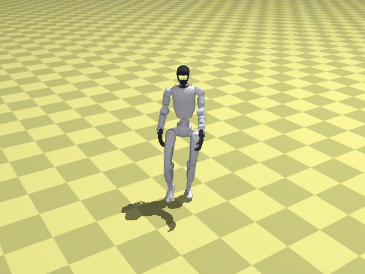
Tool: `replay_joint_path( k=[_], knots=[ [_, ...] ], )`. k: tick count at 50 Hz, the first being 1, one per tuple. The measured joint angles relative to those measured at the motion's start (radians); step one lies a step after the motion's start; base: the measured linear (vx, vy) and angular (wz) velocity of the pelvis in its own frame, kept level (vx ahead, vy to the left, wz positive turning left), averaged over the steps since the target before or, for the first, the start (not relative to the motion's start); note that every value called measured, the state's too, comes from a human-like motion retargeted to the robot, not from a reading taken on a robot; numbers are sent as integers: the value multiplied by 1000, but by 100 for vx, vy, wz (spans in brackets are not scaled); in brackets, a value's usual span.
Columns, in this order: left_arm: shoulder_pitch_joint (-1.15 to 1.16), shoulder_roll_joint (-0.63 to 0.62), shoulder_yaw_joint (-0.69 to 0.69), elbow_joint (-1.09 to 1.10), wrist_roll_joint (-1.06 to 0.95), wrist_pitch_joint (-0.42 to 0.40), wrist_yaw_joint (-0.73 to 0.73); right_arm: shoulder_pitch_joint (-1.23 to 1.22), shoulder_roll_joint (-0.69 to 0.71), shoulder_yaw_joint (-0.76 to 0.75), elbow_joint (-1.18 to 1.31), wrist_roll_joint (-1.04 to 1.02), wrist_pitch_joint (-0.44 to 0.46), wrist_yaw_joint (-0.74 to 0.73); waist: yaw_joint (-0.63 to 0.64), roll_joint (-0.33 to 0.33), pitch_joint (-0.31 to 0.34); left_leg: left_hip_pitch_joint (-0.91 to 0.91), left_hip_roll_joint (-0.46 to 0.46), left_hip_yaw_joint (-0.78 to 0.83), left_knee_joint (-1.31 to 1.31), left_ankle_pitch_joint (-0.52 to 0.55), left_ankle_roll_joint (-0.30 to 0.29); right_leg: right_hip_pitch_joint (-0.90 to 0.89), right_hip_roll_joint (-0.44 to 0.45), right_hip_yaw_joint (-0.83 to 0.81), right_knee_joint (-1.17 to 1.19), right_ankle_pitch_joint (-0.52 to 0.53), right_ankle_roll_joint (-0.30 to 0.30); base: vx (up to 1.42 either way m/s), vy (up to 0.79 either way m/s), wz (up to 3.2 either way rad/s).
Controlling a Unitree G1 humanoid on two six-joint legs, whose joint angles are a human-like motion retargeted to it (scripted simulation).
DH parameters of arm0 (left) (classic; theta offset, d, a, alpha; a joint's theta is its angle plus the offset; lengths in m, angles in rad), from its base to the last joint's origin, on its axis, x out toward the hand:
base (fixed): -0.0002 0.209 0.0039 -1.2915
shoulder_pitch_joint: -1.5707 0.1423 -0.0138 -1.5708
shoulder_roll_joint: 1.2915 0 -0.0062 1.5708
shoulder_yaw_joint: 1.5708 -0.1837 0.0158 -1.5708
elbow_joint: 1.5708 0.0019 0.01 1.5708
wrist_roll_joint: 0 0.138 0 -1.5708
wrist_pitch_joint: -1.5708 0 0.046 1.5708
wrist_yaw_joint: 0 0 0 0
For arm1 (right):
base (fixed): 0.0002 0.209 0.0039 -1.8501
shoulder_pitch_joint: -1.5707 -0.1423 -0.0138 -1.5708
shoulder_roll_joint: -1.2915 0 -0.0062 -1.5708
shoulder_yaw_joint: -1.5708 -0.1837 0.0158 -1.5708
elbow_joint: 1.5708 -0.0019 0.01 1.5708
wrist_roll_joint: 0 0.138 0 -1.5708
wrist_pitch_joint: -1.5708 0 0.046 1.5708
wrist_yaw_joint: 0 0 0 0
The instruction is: In place motions
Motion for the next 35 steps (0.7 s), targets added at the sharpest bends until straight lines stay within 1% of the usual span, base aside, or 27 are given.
replay_joint_path(
  k=[3, 5, 7, 8, 10, 13, 15, 16, 20, 23, 25, 28, 31, 33, 35],
  knots=[
    [102, -35, -4, 48, 53, 4, -48, -50, -25, 70, -60, -74, -38, -69, 69, -62, -40, 1, -67, 20, -19, -9, 5, 128, -8, 97, -261, 9, 36, 12, -9, -48],
    [169, -48, -5, 70, 94, 7, -75, -75, -38, 93, -88, -105, -64, -92, 111, -107, -57, -6, -117, 28, -23, -16, 7, 205, -22, 144, -416, -76, 90, 14, -13, -37],
    [228, -48, 3, 99, 122, 7, -87, -84, -43, 106, -110, -110, -77, -85, 153, -140, -66, 2, -139, 62, -34, -25, 2, 262, -46, 85, -518, -186, 106, 18, -13, -44],
    [254, -49, 10, 118, 130, 8, -84, -83, -42, 111, -117, -102, -82, -78, 168, -151, -68, 9, -144, 70, -39, -28, -2, 288, -60, 15, -563, -216, 106, 25, -17, -21],
    [298, -46, 30, 171, 143, 5, -75, -75, -37, 123, -125, -76, -95, -56, 185, -177, -71, 24, -154, 76, -48, -33, -10, 322, -79, -75, -649, -185, 124, 23, -19, -15],
    [347, -40, 71, 274, 162, 22, -65, -67, -20, 119, -88, -58, -105, -28, 249, -207, -108, 7, -145, 124, -67, -33, -22, 283, -86, -32, -637, -206, 145, 19, -21, -49],
    [368, -49, 108, 353, 177, 37, -48, -70, -11, 104, -41, -59, -95, -21, 263, -207, -128, -9, -128, 123, -78, -25, -33, 245, -91, -34, -605, -224, 136, 15, -19, 13],
    [380, -51, 128, 390, 173, 38, -41, -73, -9, 101, -14, -64, -88, -22, 248, -199, -129, -11, -118, 120, -83, -20, -38, 246, -83, -45, -601, -233, 130, 13, -15, 57],
    [441, -45, 188, 523, 143, 56, -51, -60, 0, 105, 75, -101, -55, -35, 140, -152, -142, -16, -72, 104, -93, -5, -58, 287, -44, -110, -627, -260, 125, 22, -15, 91],
    [484, -41, 236, 548, 159, 104, -52, -34, 5, 99, 162, -90, -26, -70, 74, -122, -159, -42, -47, 78, -81, -1, -71, 309, -18, -154, -659, -272, 132, 16, -11, 78],
    [506, -40, 259, 548, 173, 117, -47, -13, 5, 84, 234, -61, -2, -74, 74, -122, -168, -49, -40, 73, -78, 2, -79, 307, -11, -157, -660, -282, 128, 19, -15, 31],
    [532, -41, 262, 527, 169, 108, -59, 15, 4, 53, 340, -13, 47, -49, 114, -142, -163, -42, -40, 68, -78, 14, -87, 311, -13, -156, -653, -291, 123, 14, -8, 4],
    [541, -47, 256, 504, 144, 95, -72, 46, 7, 36, 372, 1, 94, -27, 136, -155, -150, -35, -39, 73, -81, 24, -95, 323, -10, -161, -656, -298, 117, 10, -10, 14],
    [537, -52, 251, 498, 133, 93, -77, 61, 7, 34, 372, -9, 105, -26, 129, -154, -147, -40, -38, 68, -81, 29, -101, 326, -10, -168, -659, -302, 116, 2, -2, 36],
    [533, -62, 246, 493, 134, 98, -81, 63, 2, 38, 372, -31, 98, -36, 119, -147, -149, -47, -36, 62, -83, 32, -106, 323, -8, -171, -660, -303, 115, 1, 0, 15]
  ],
)
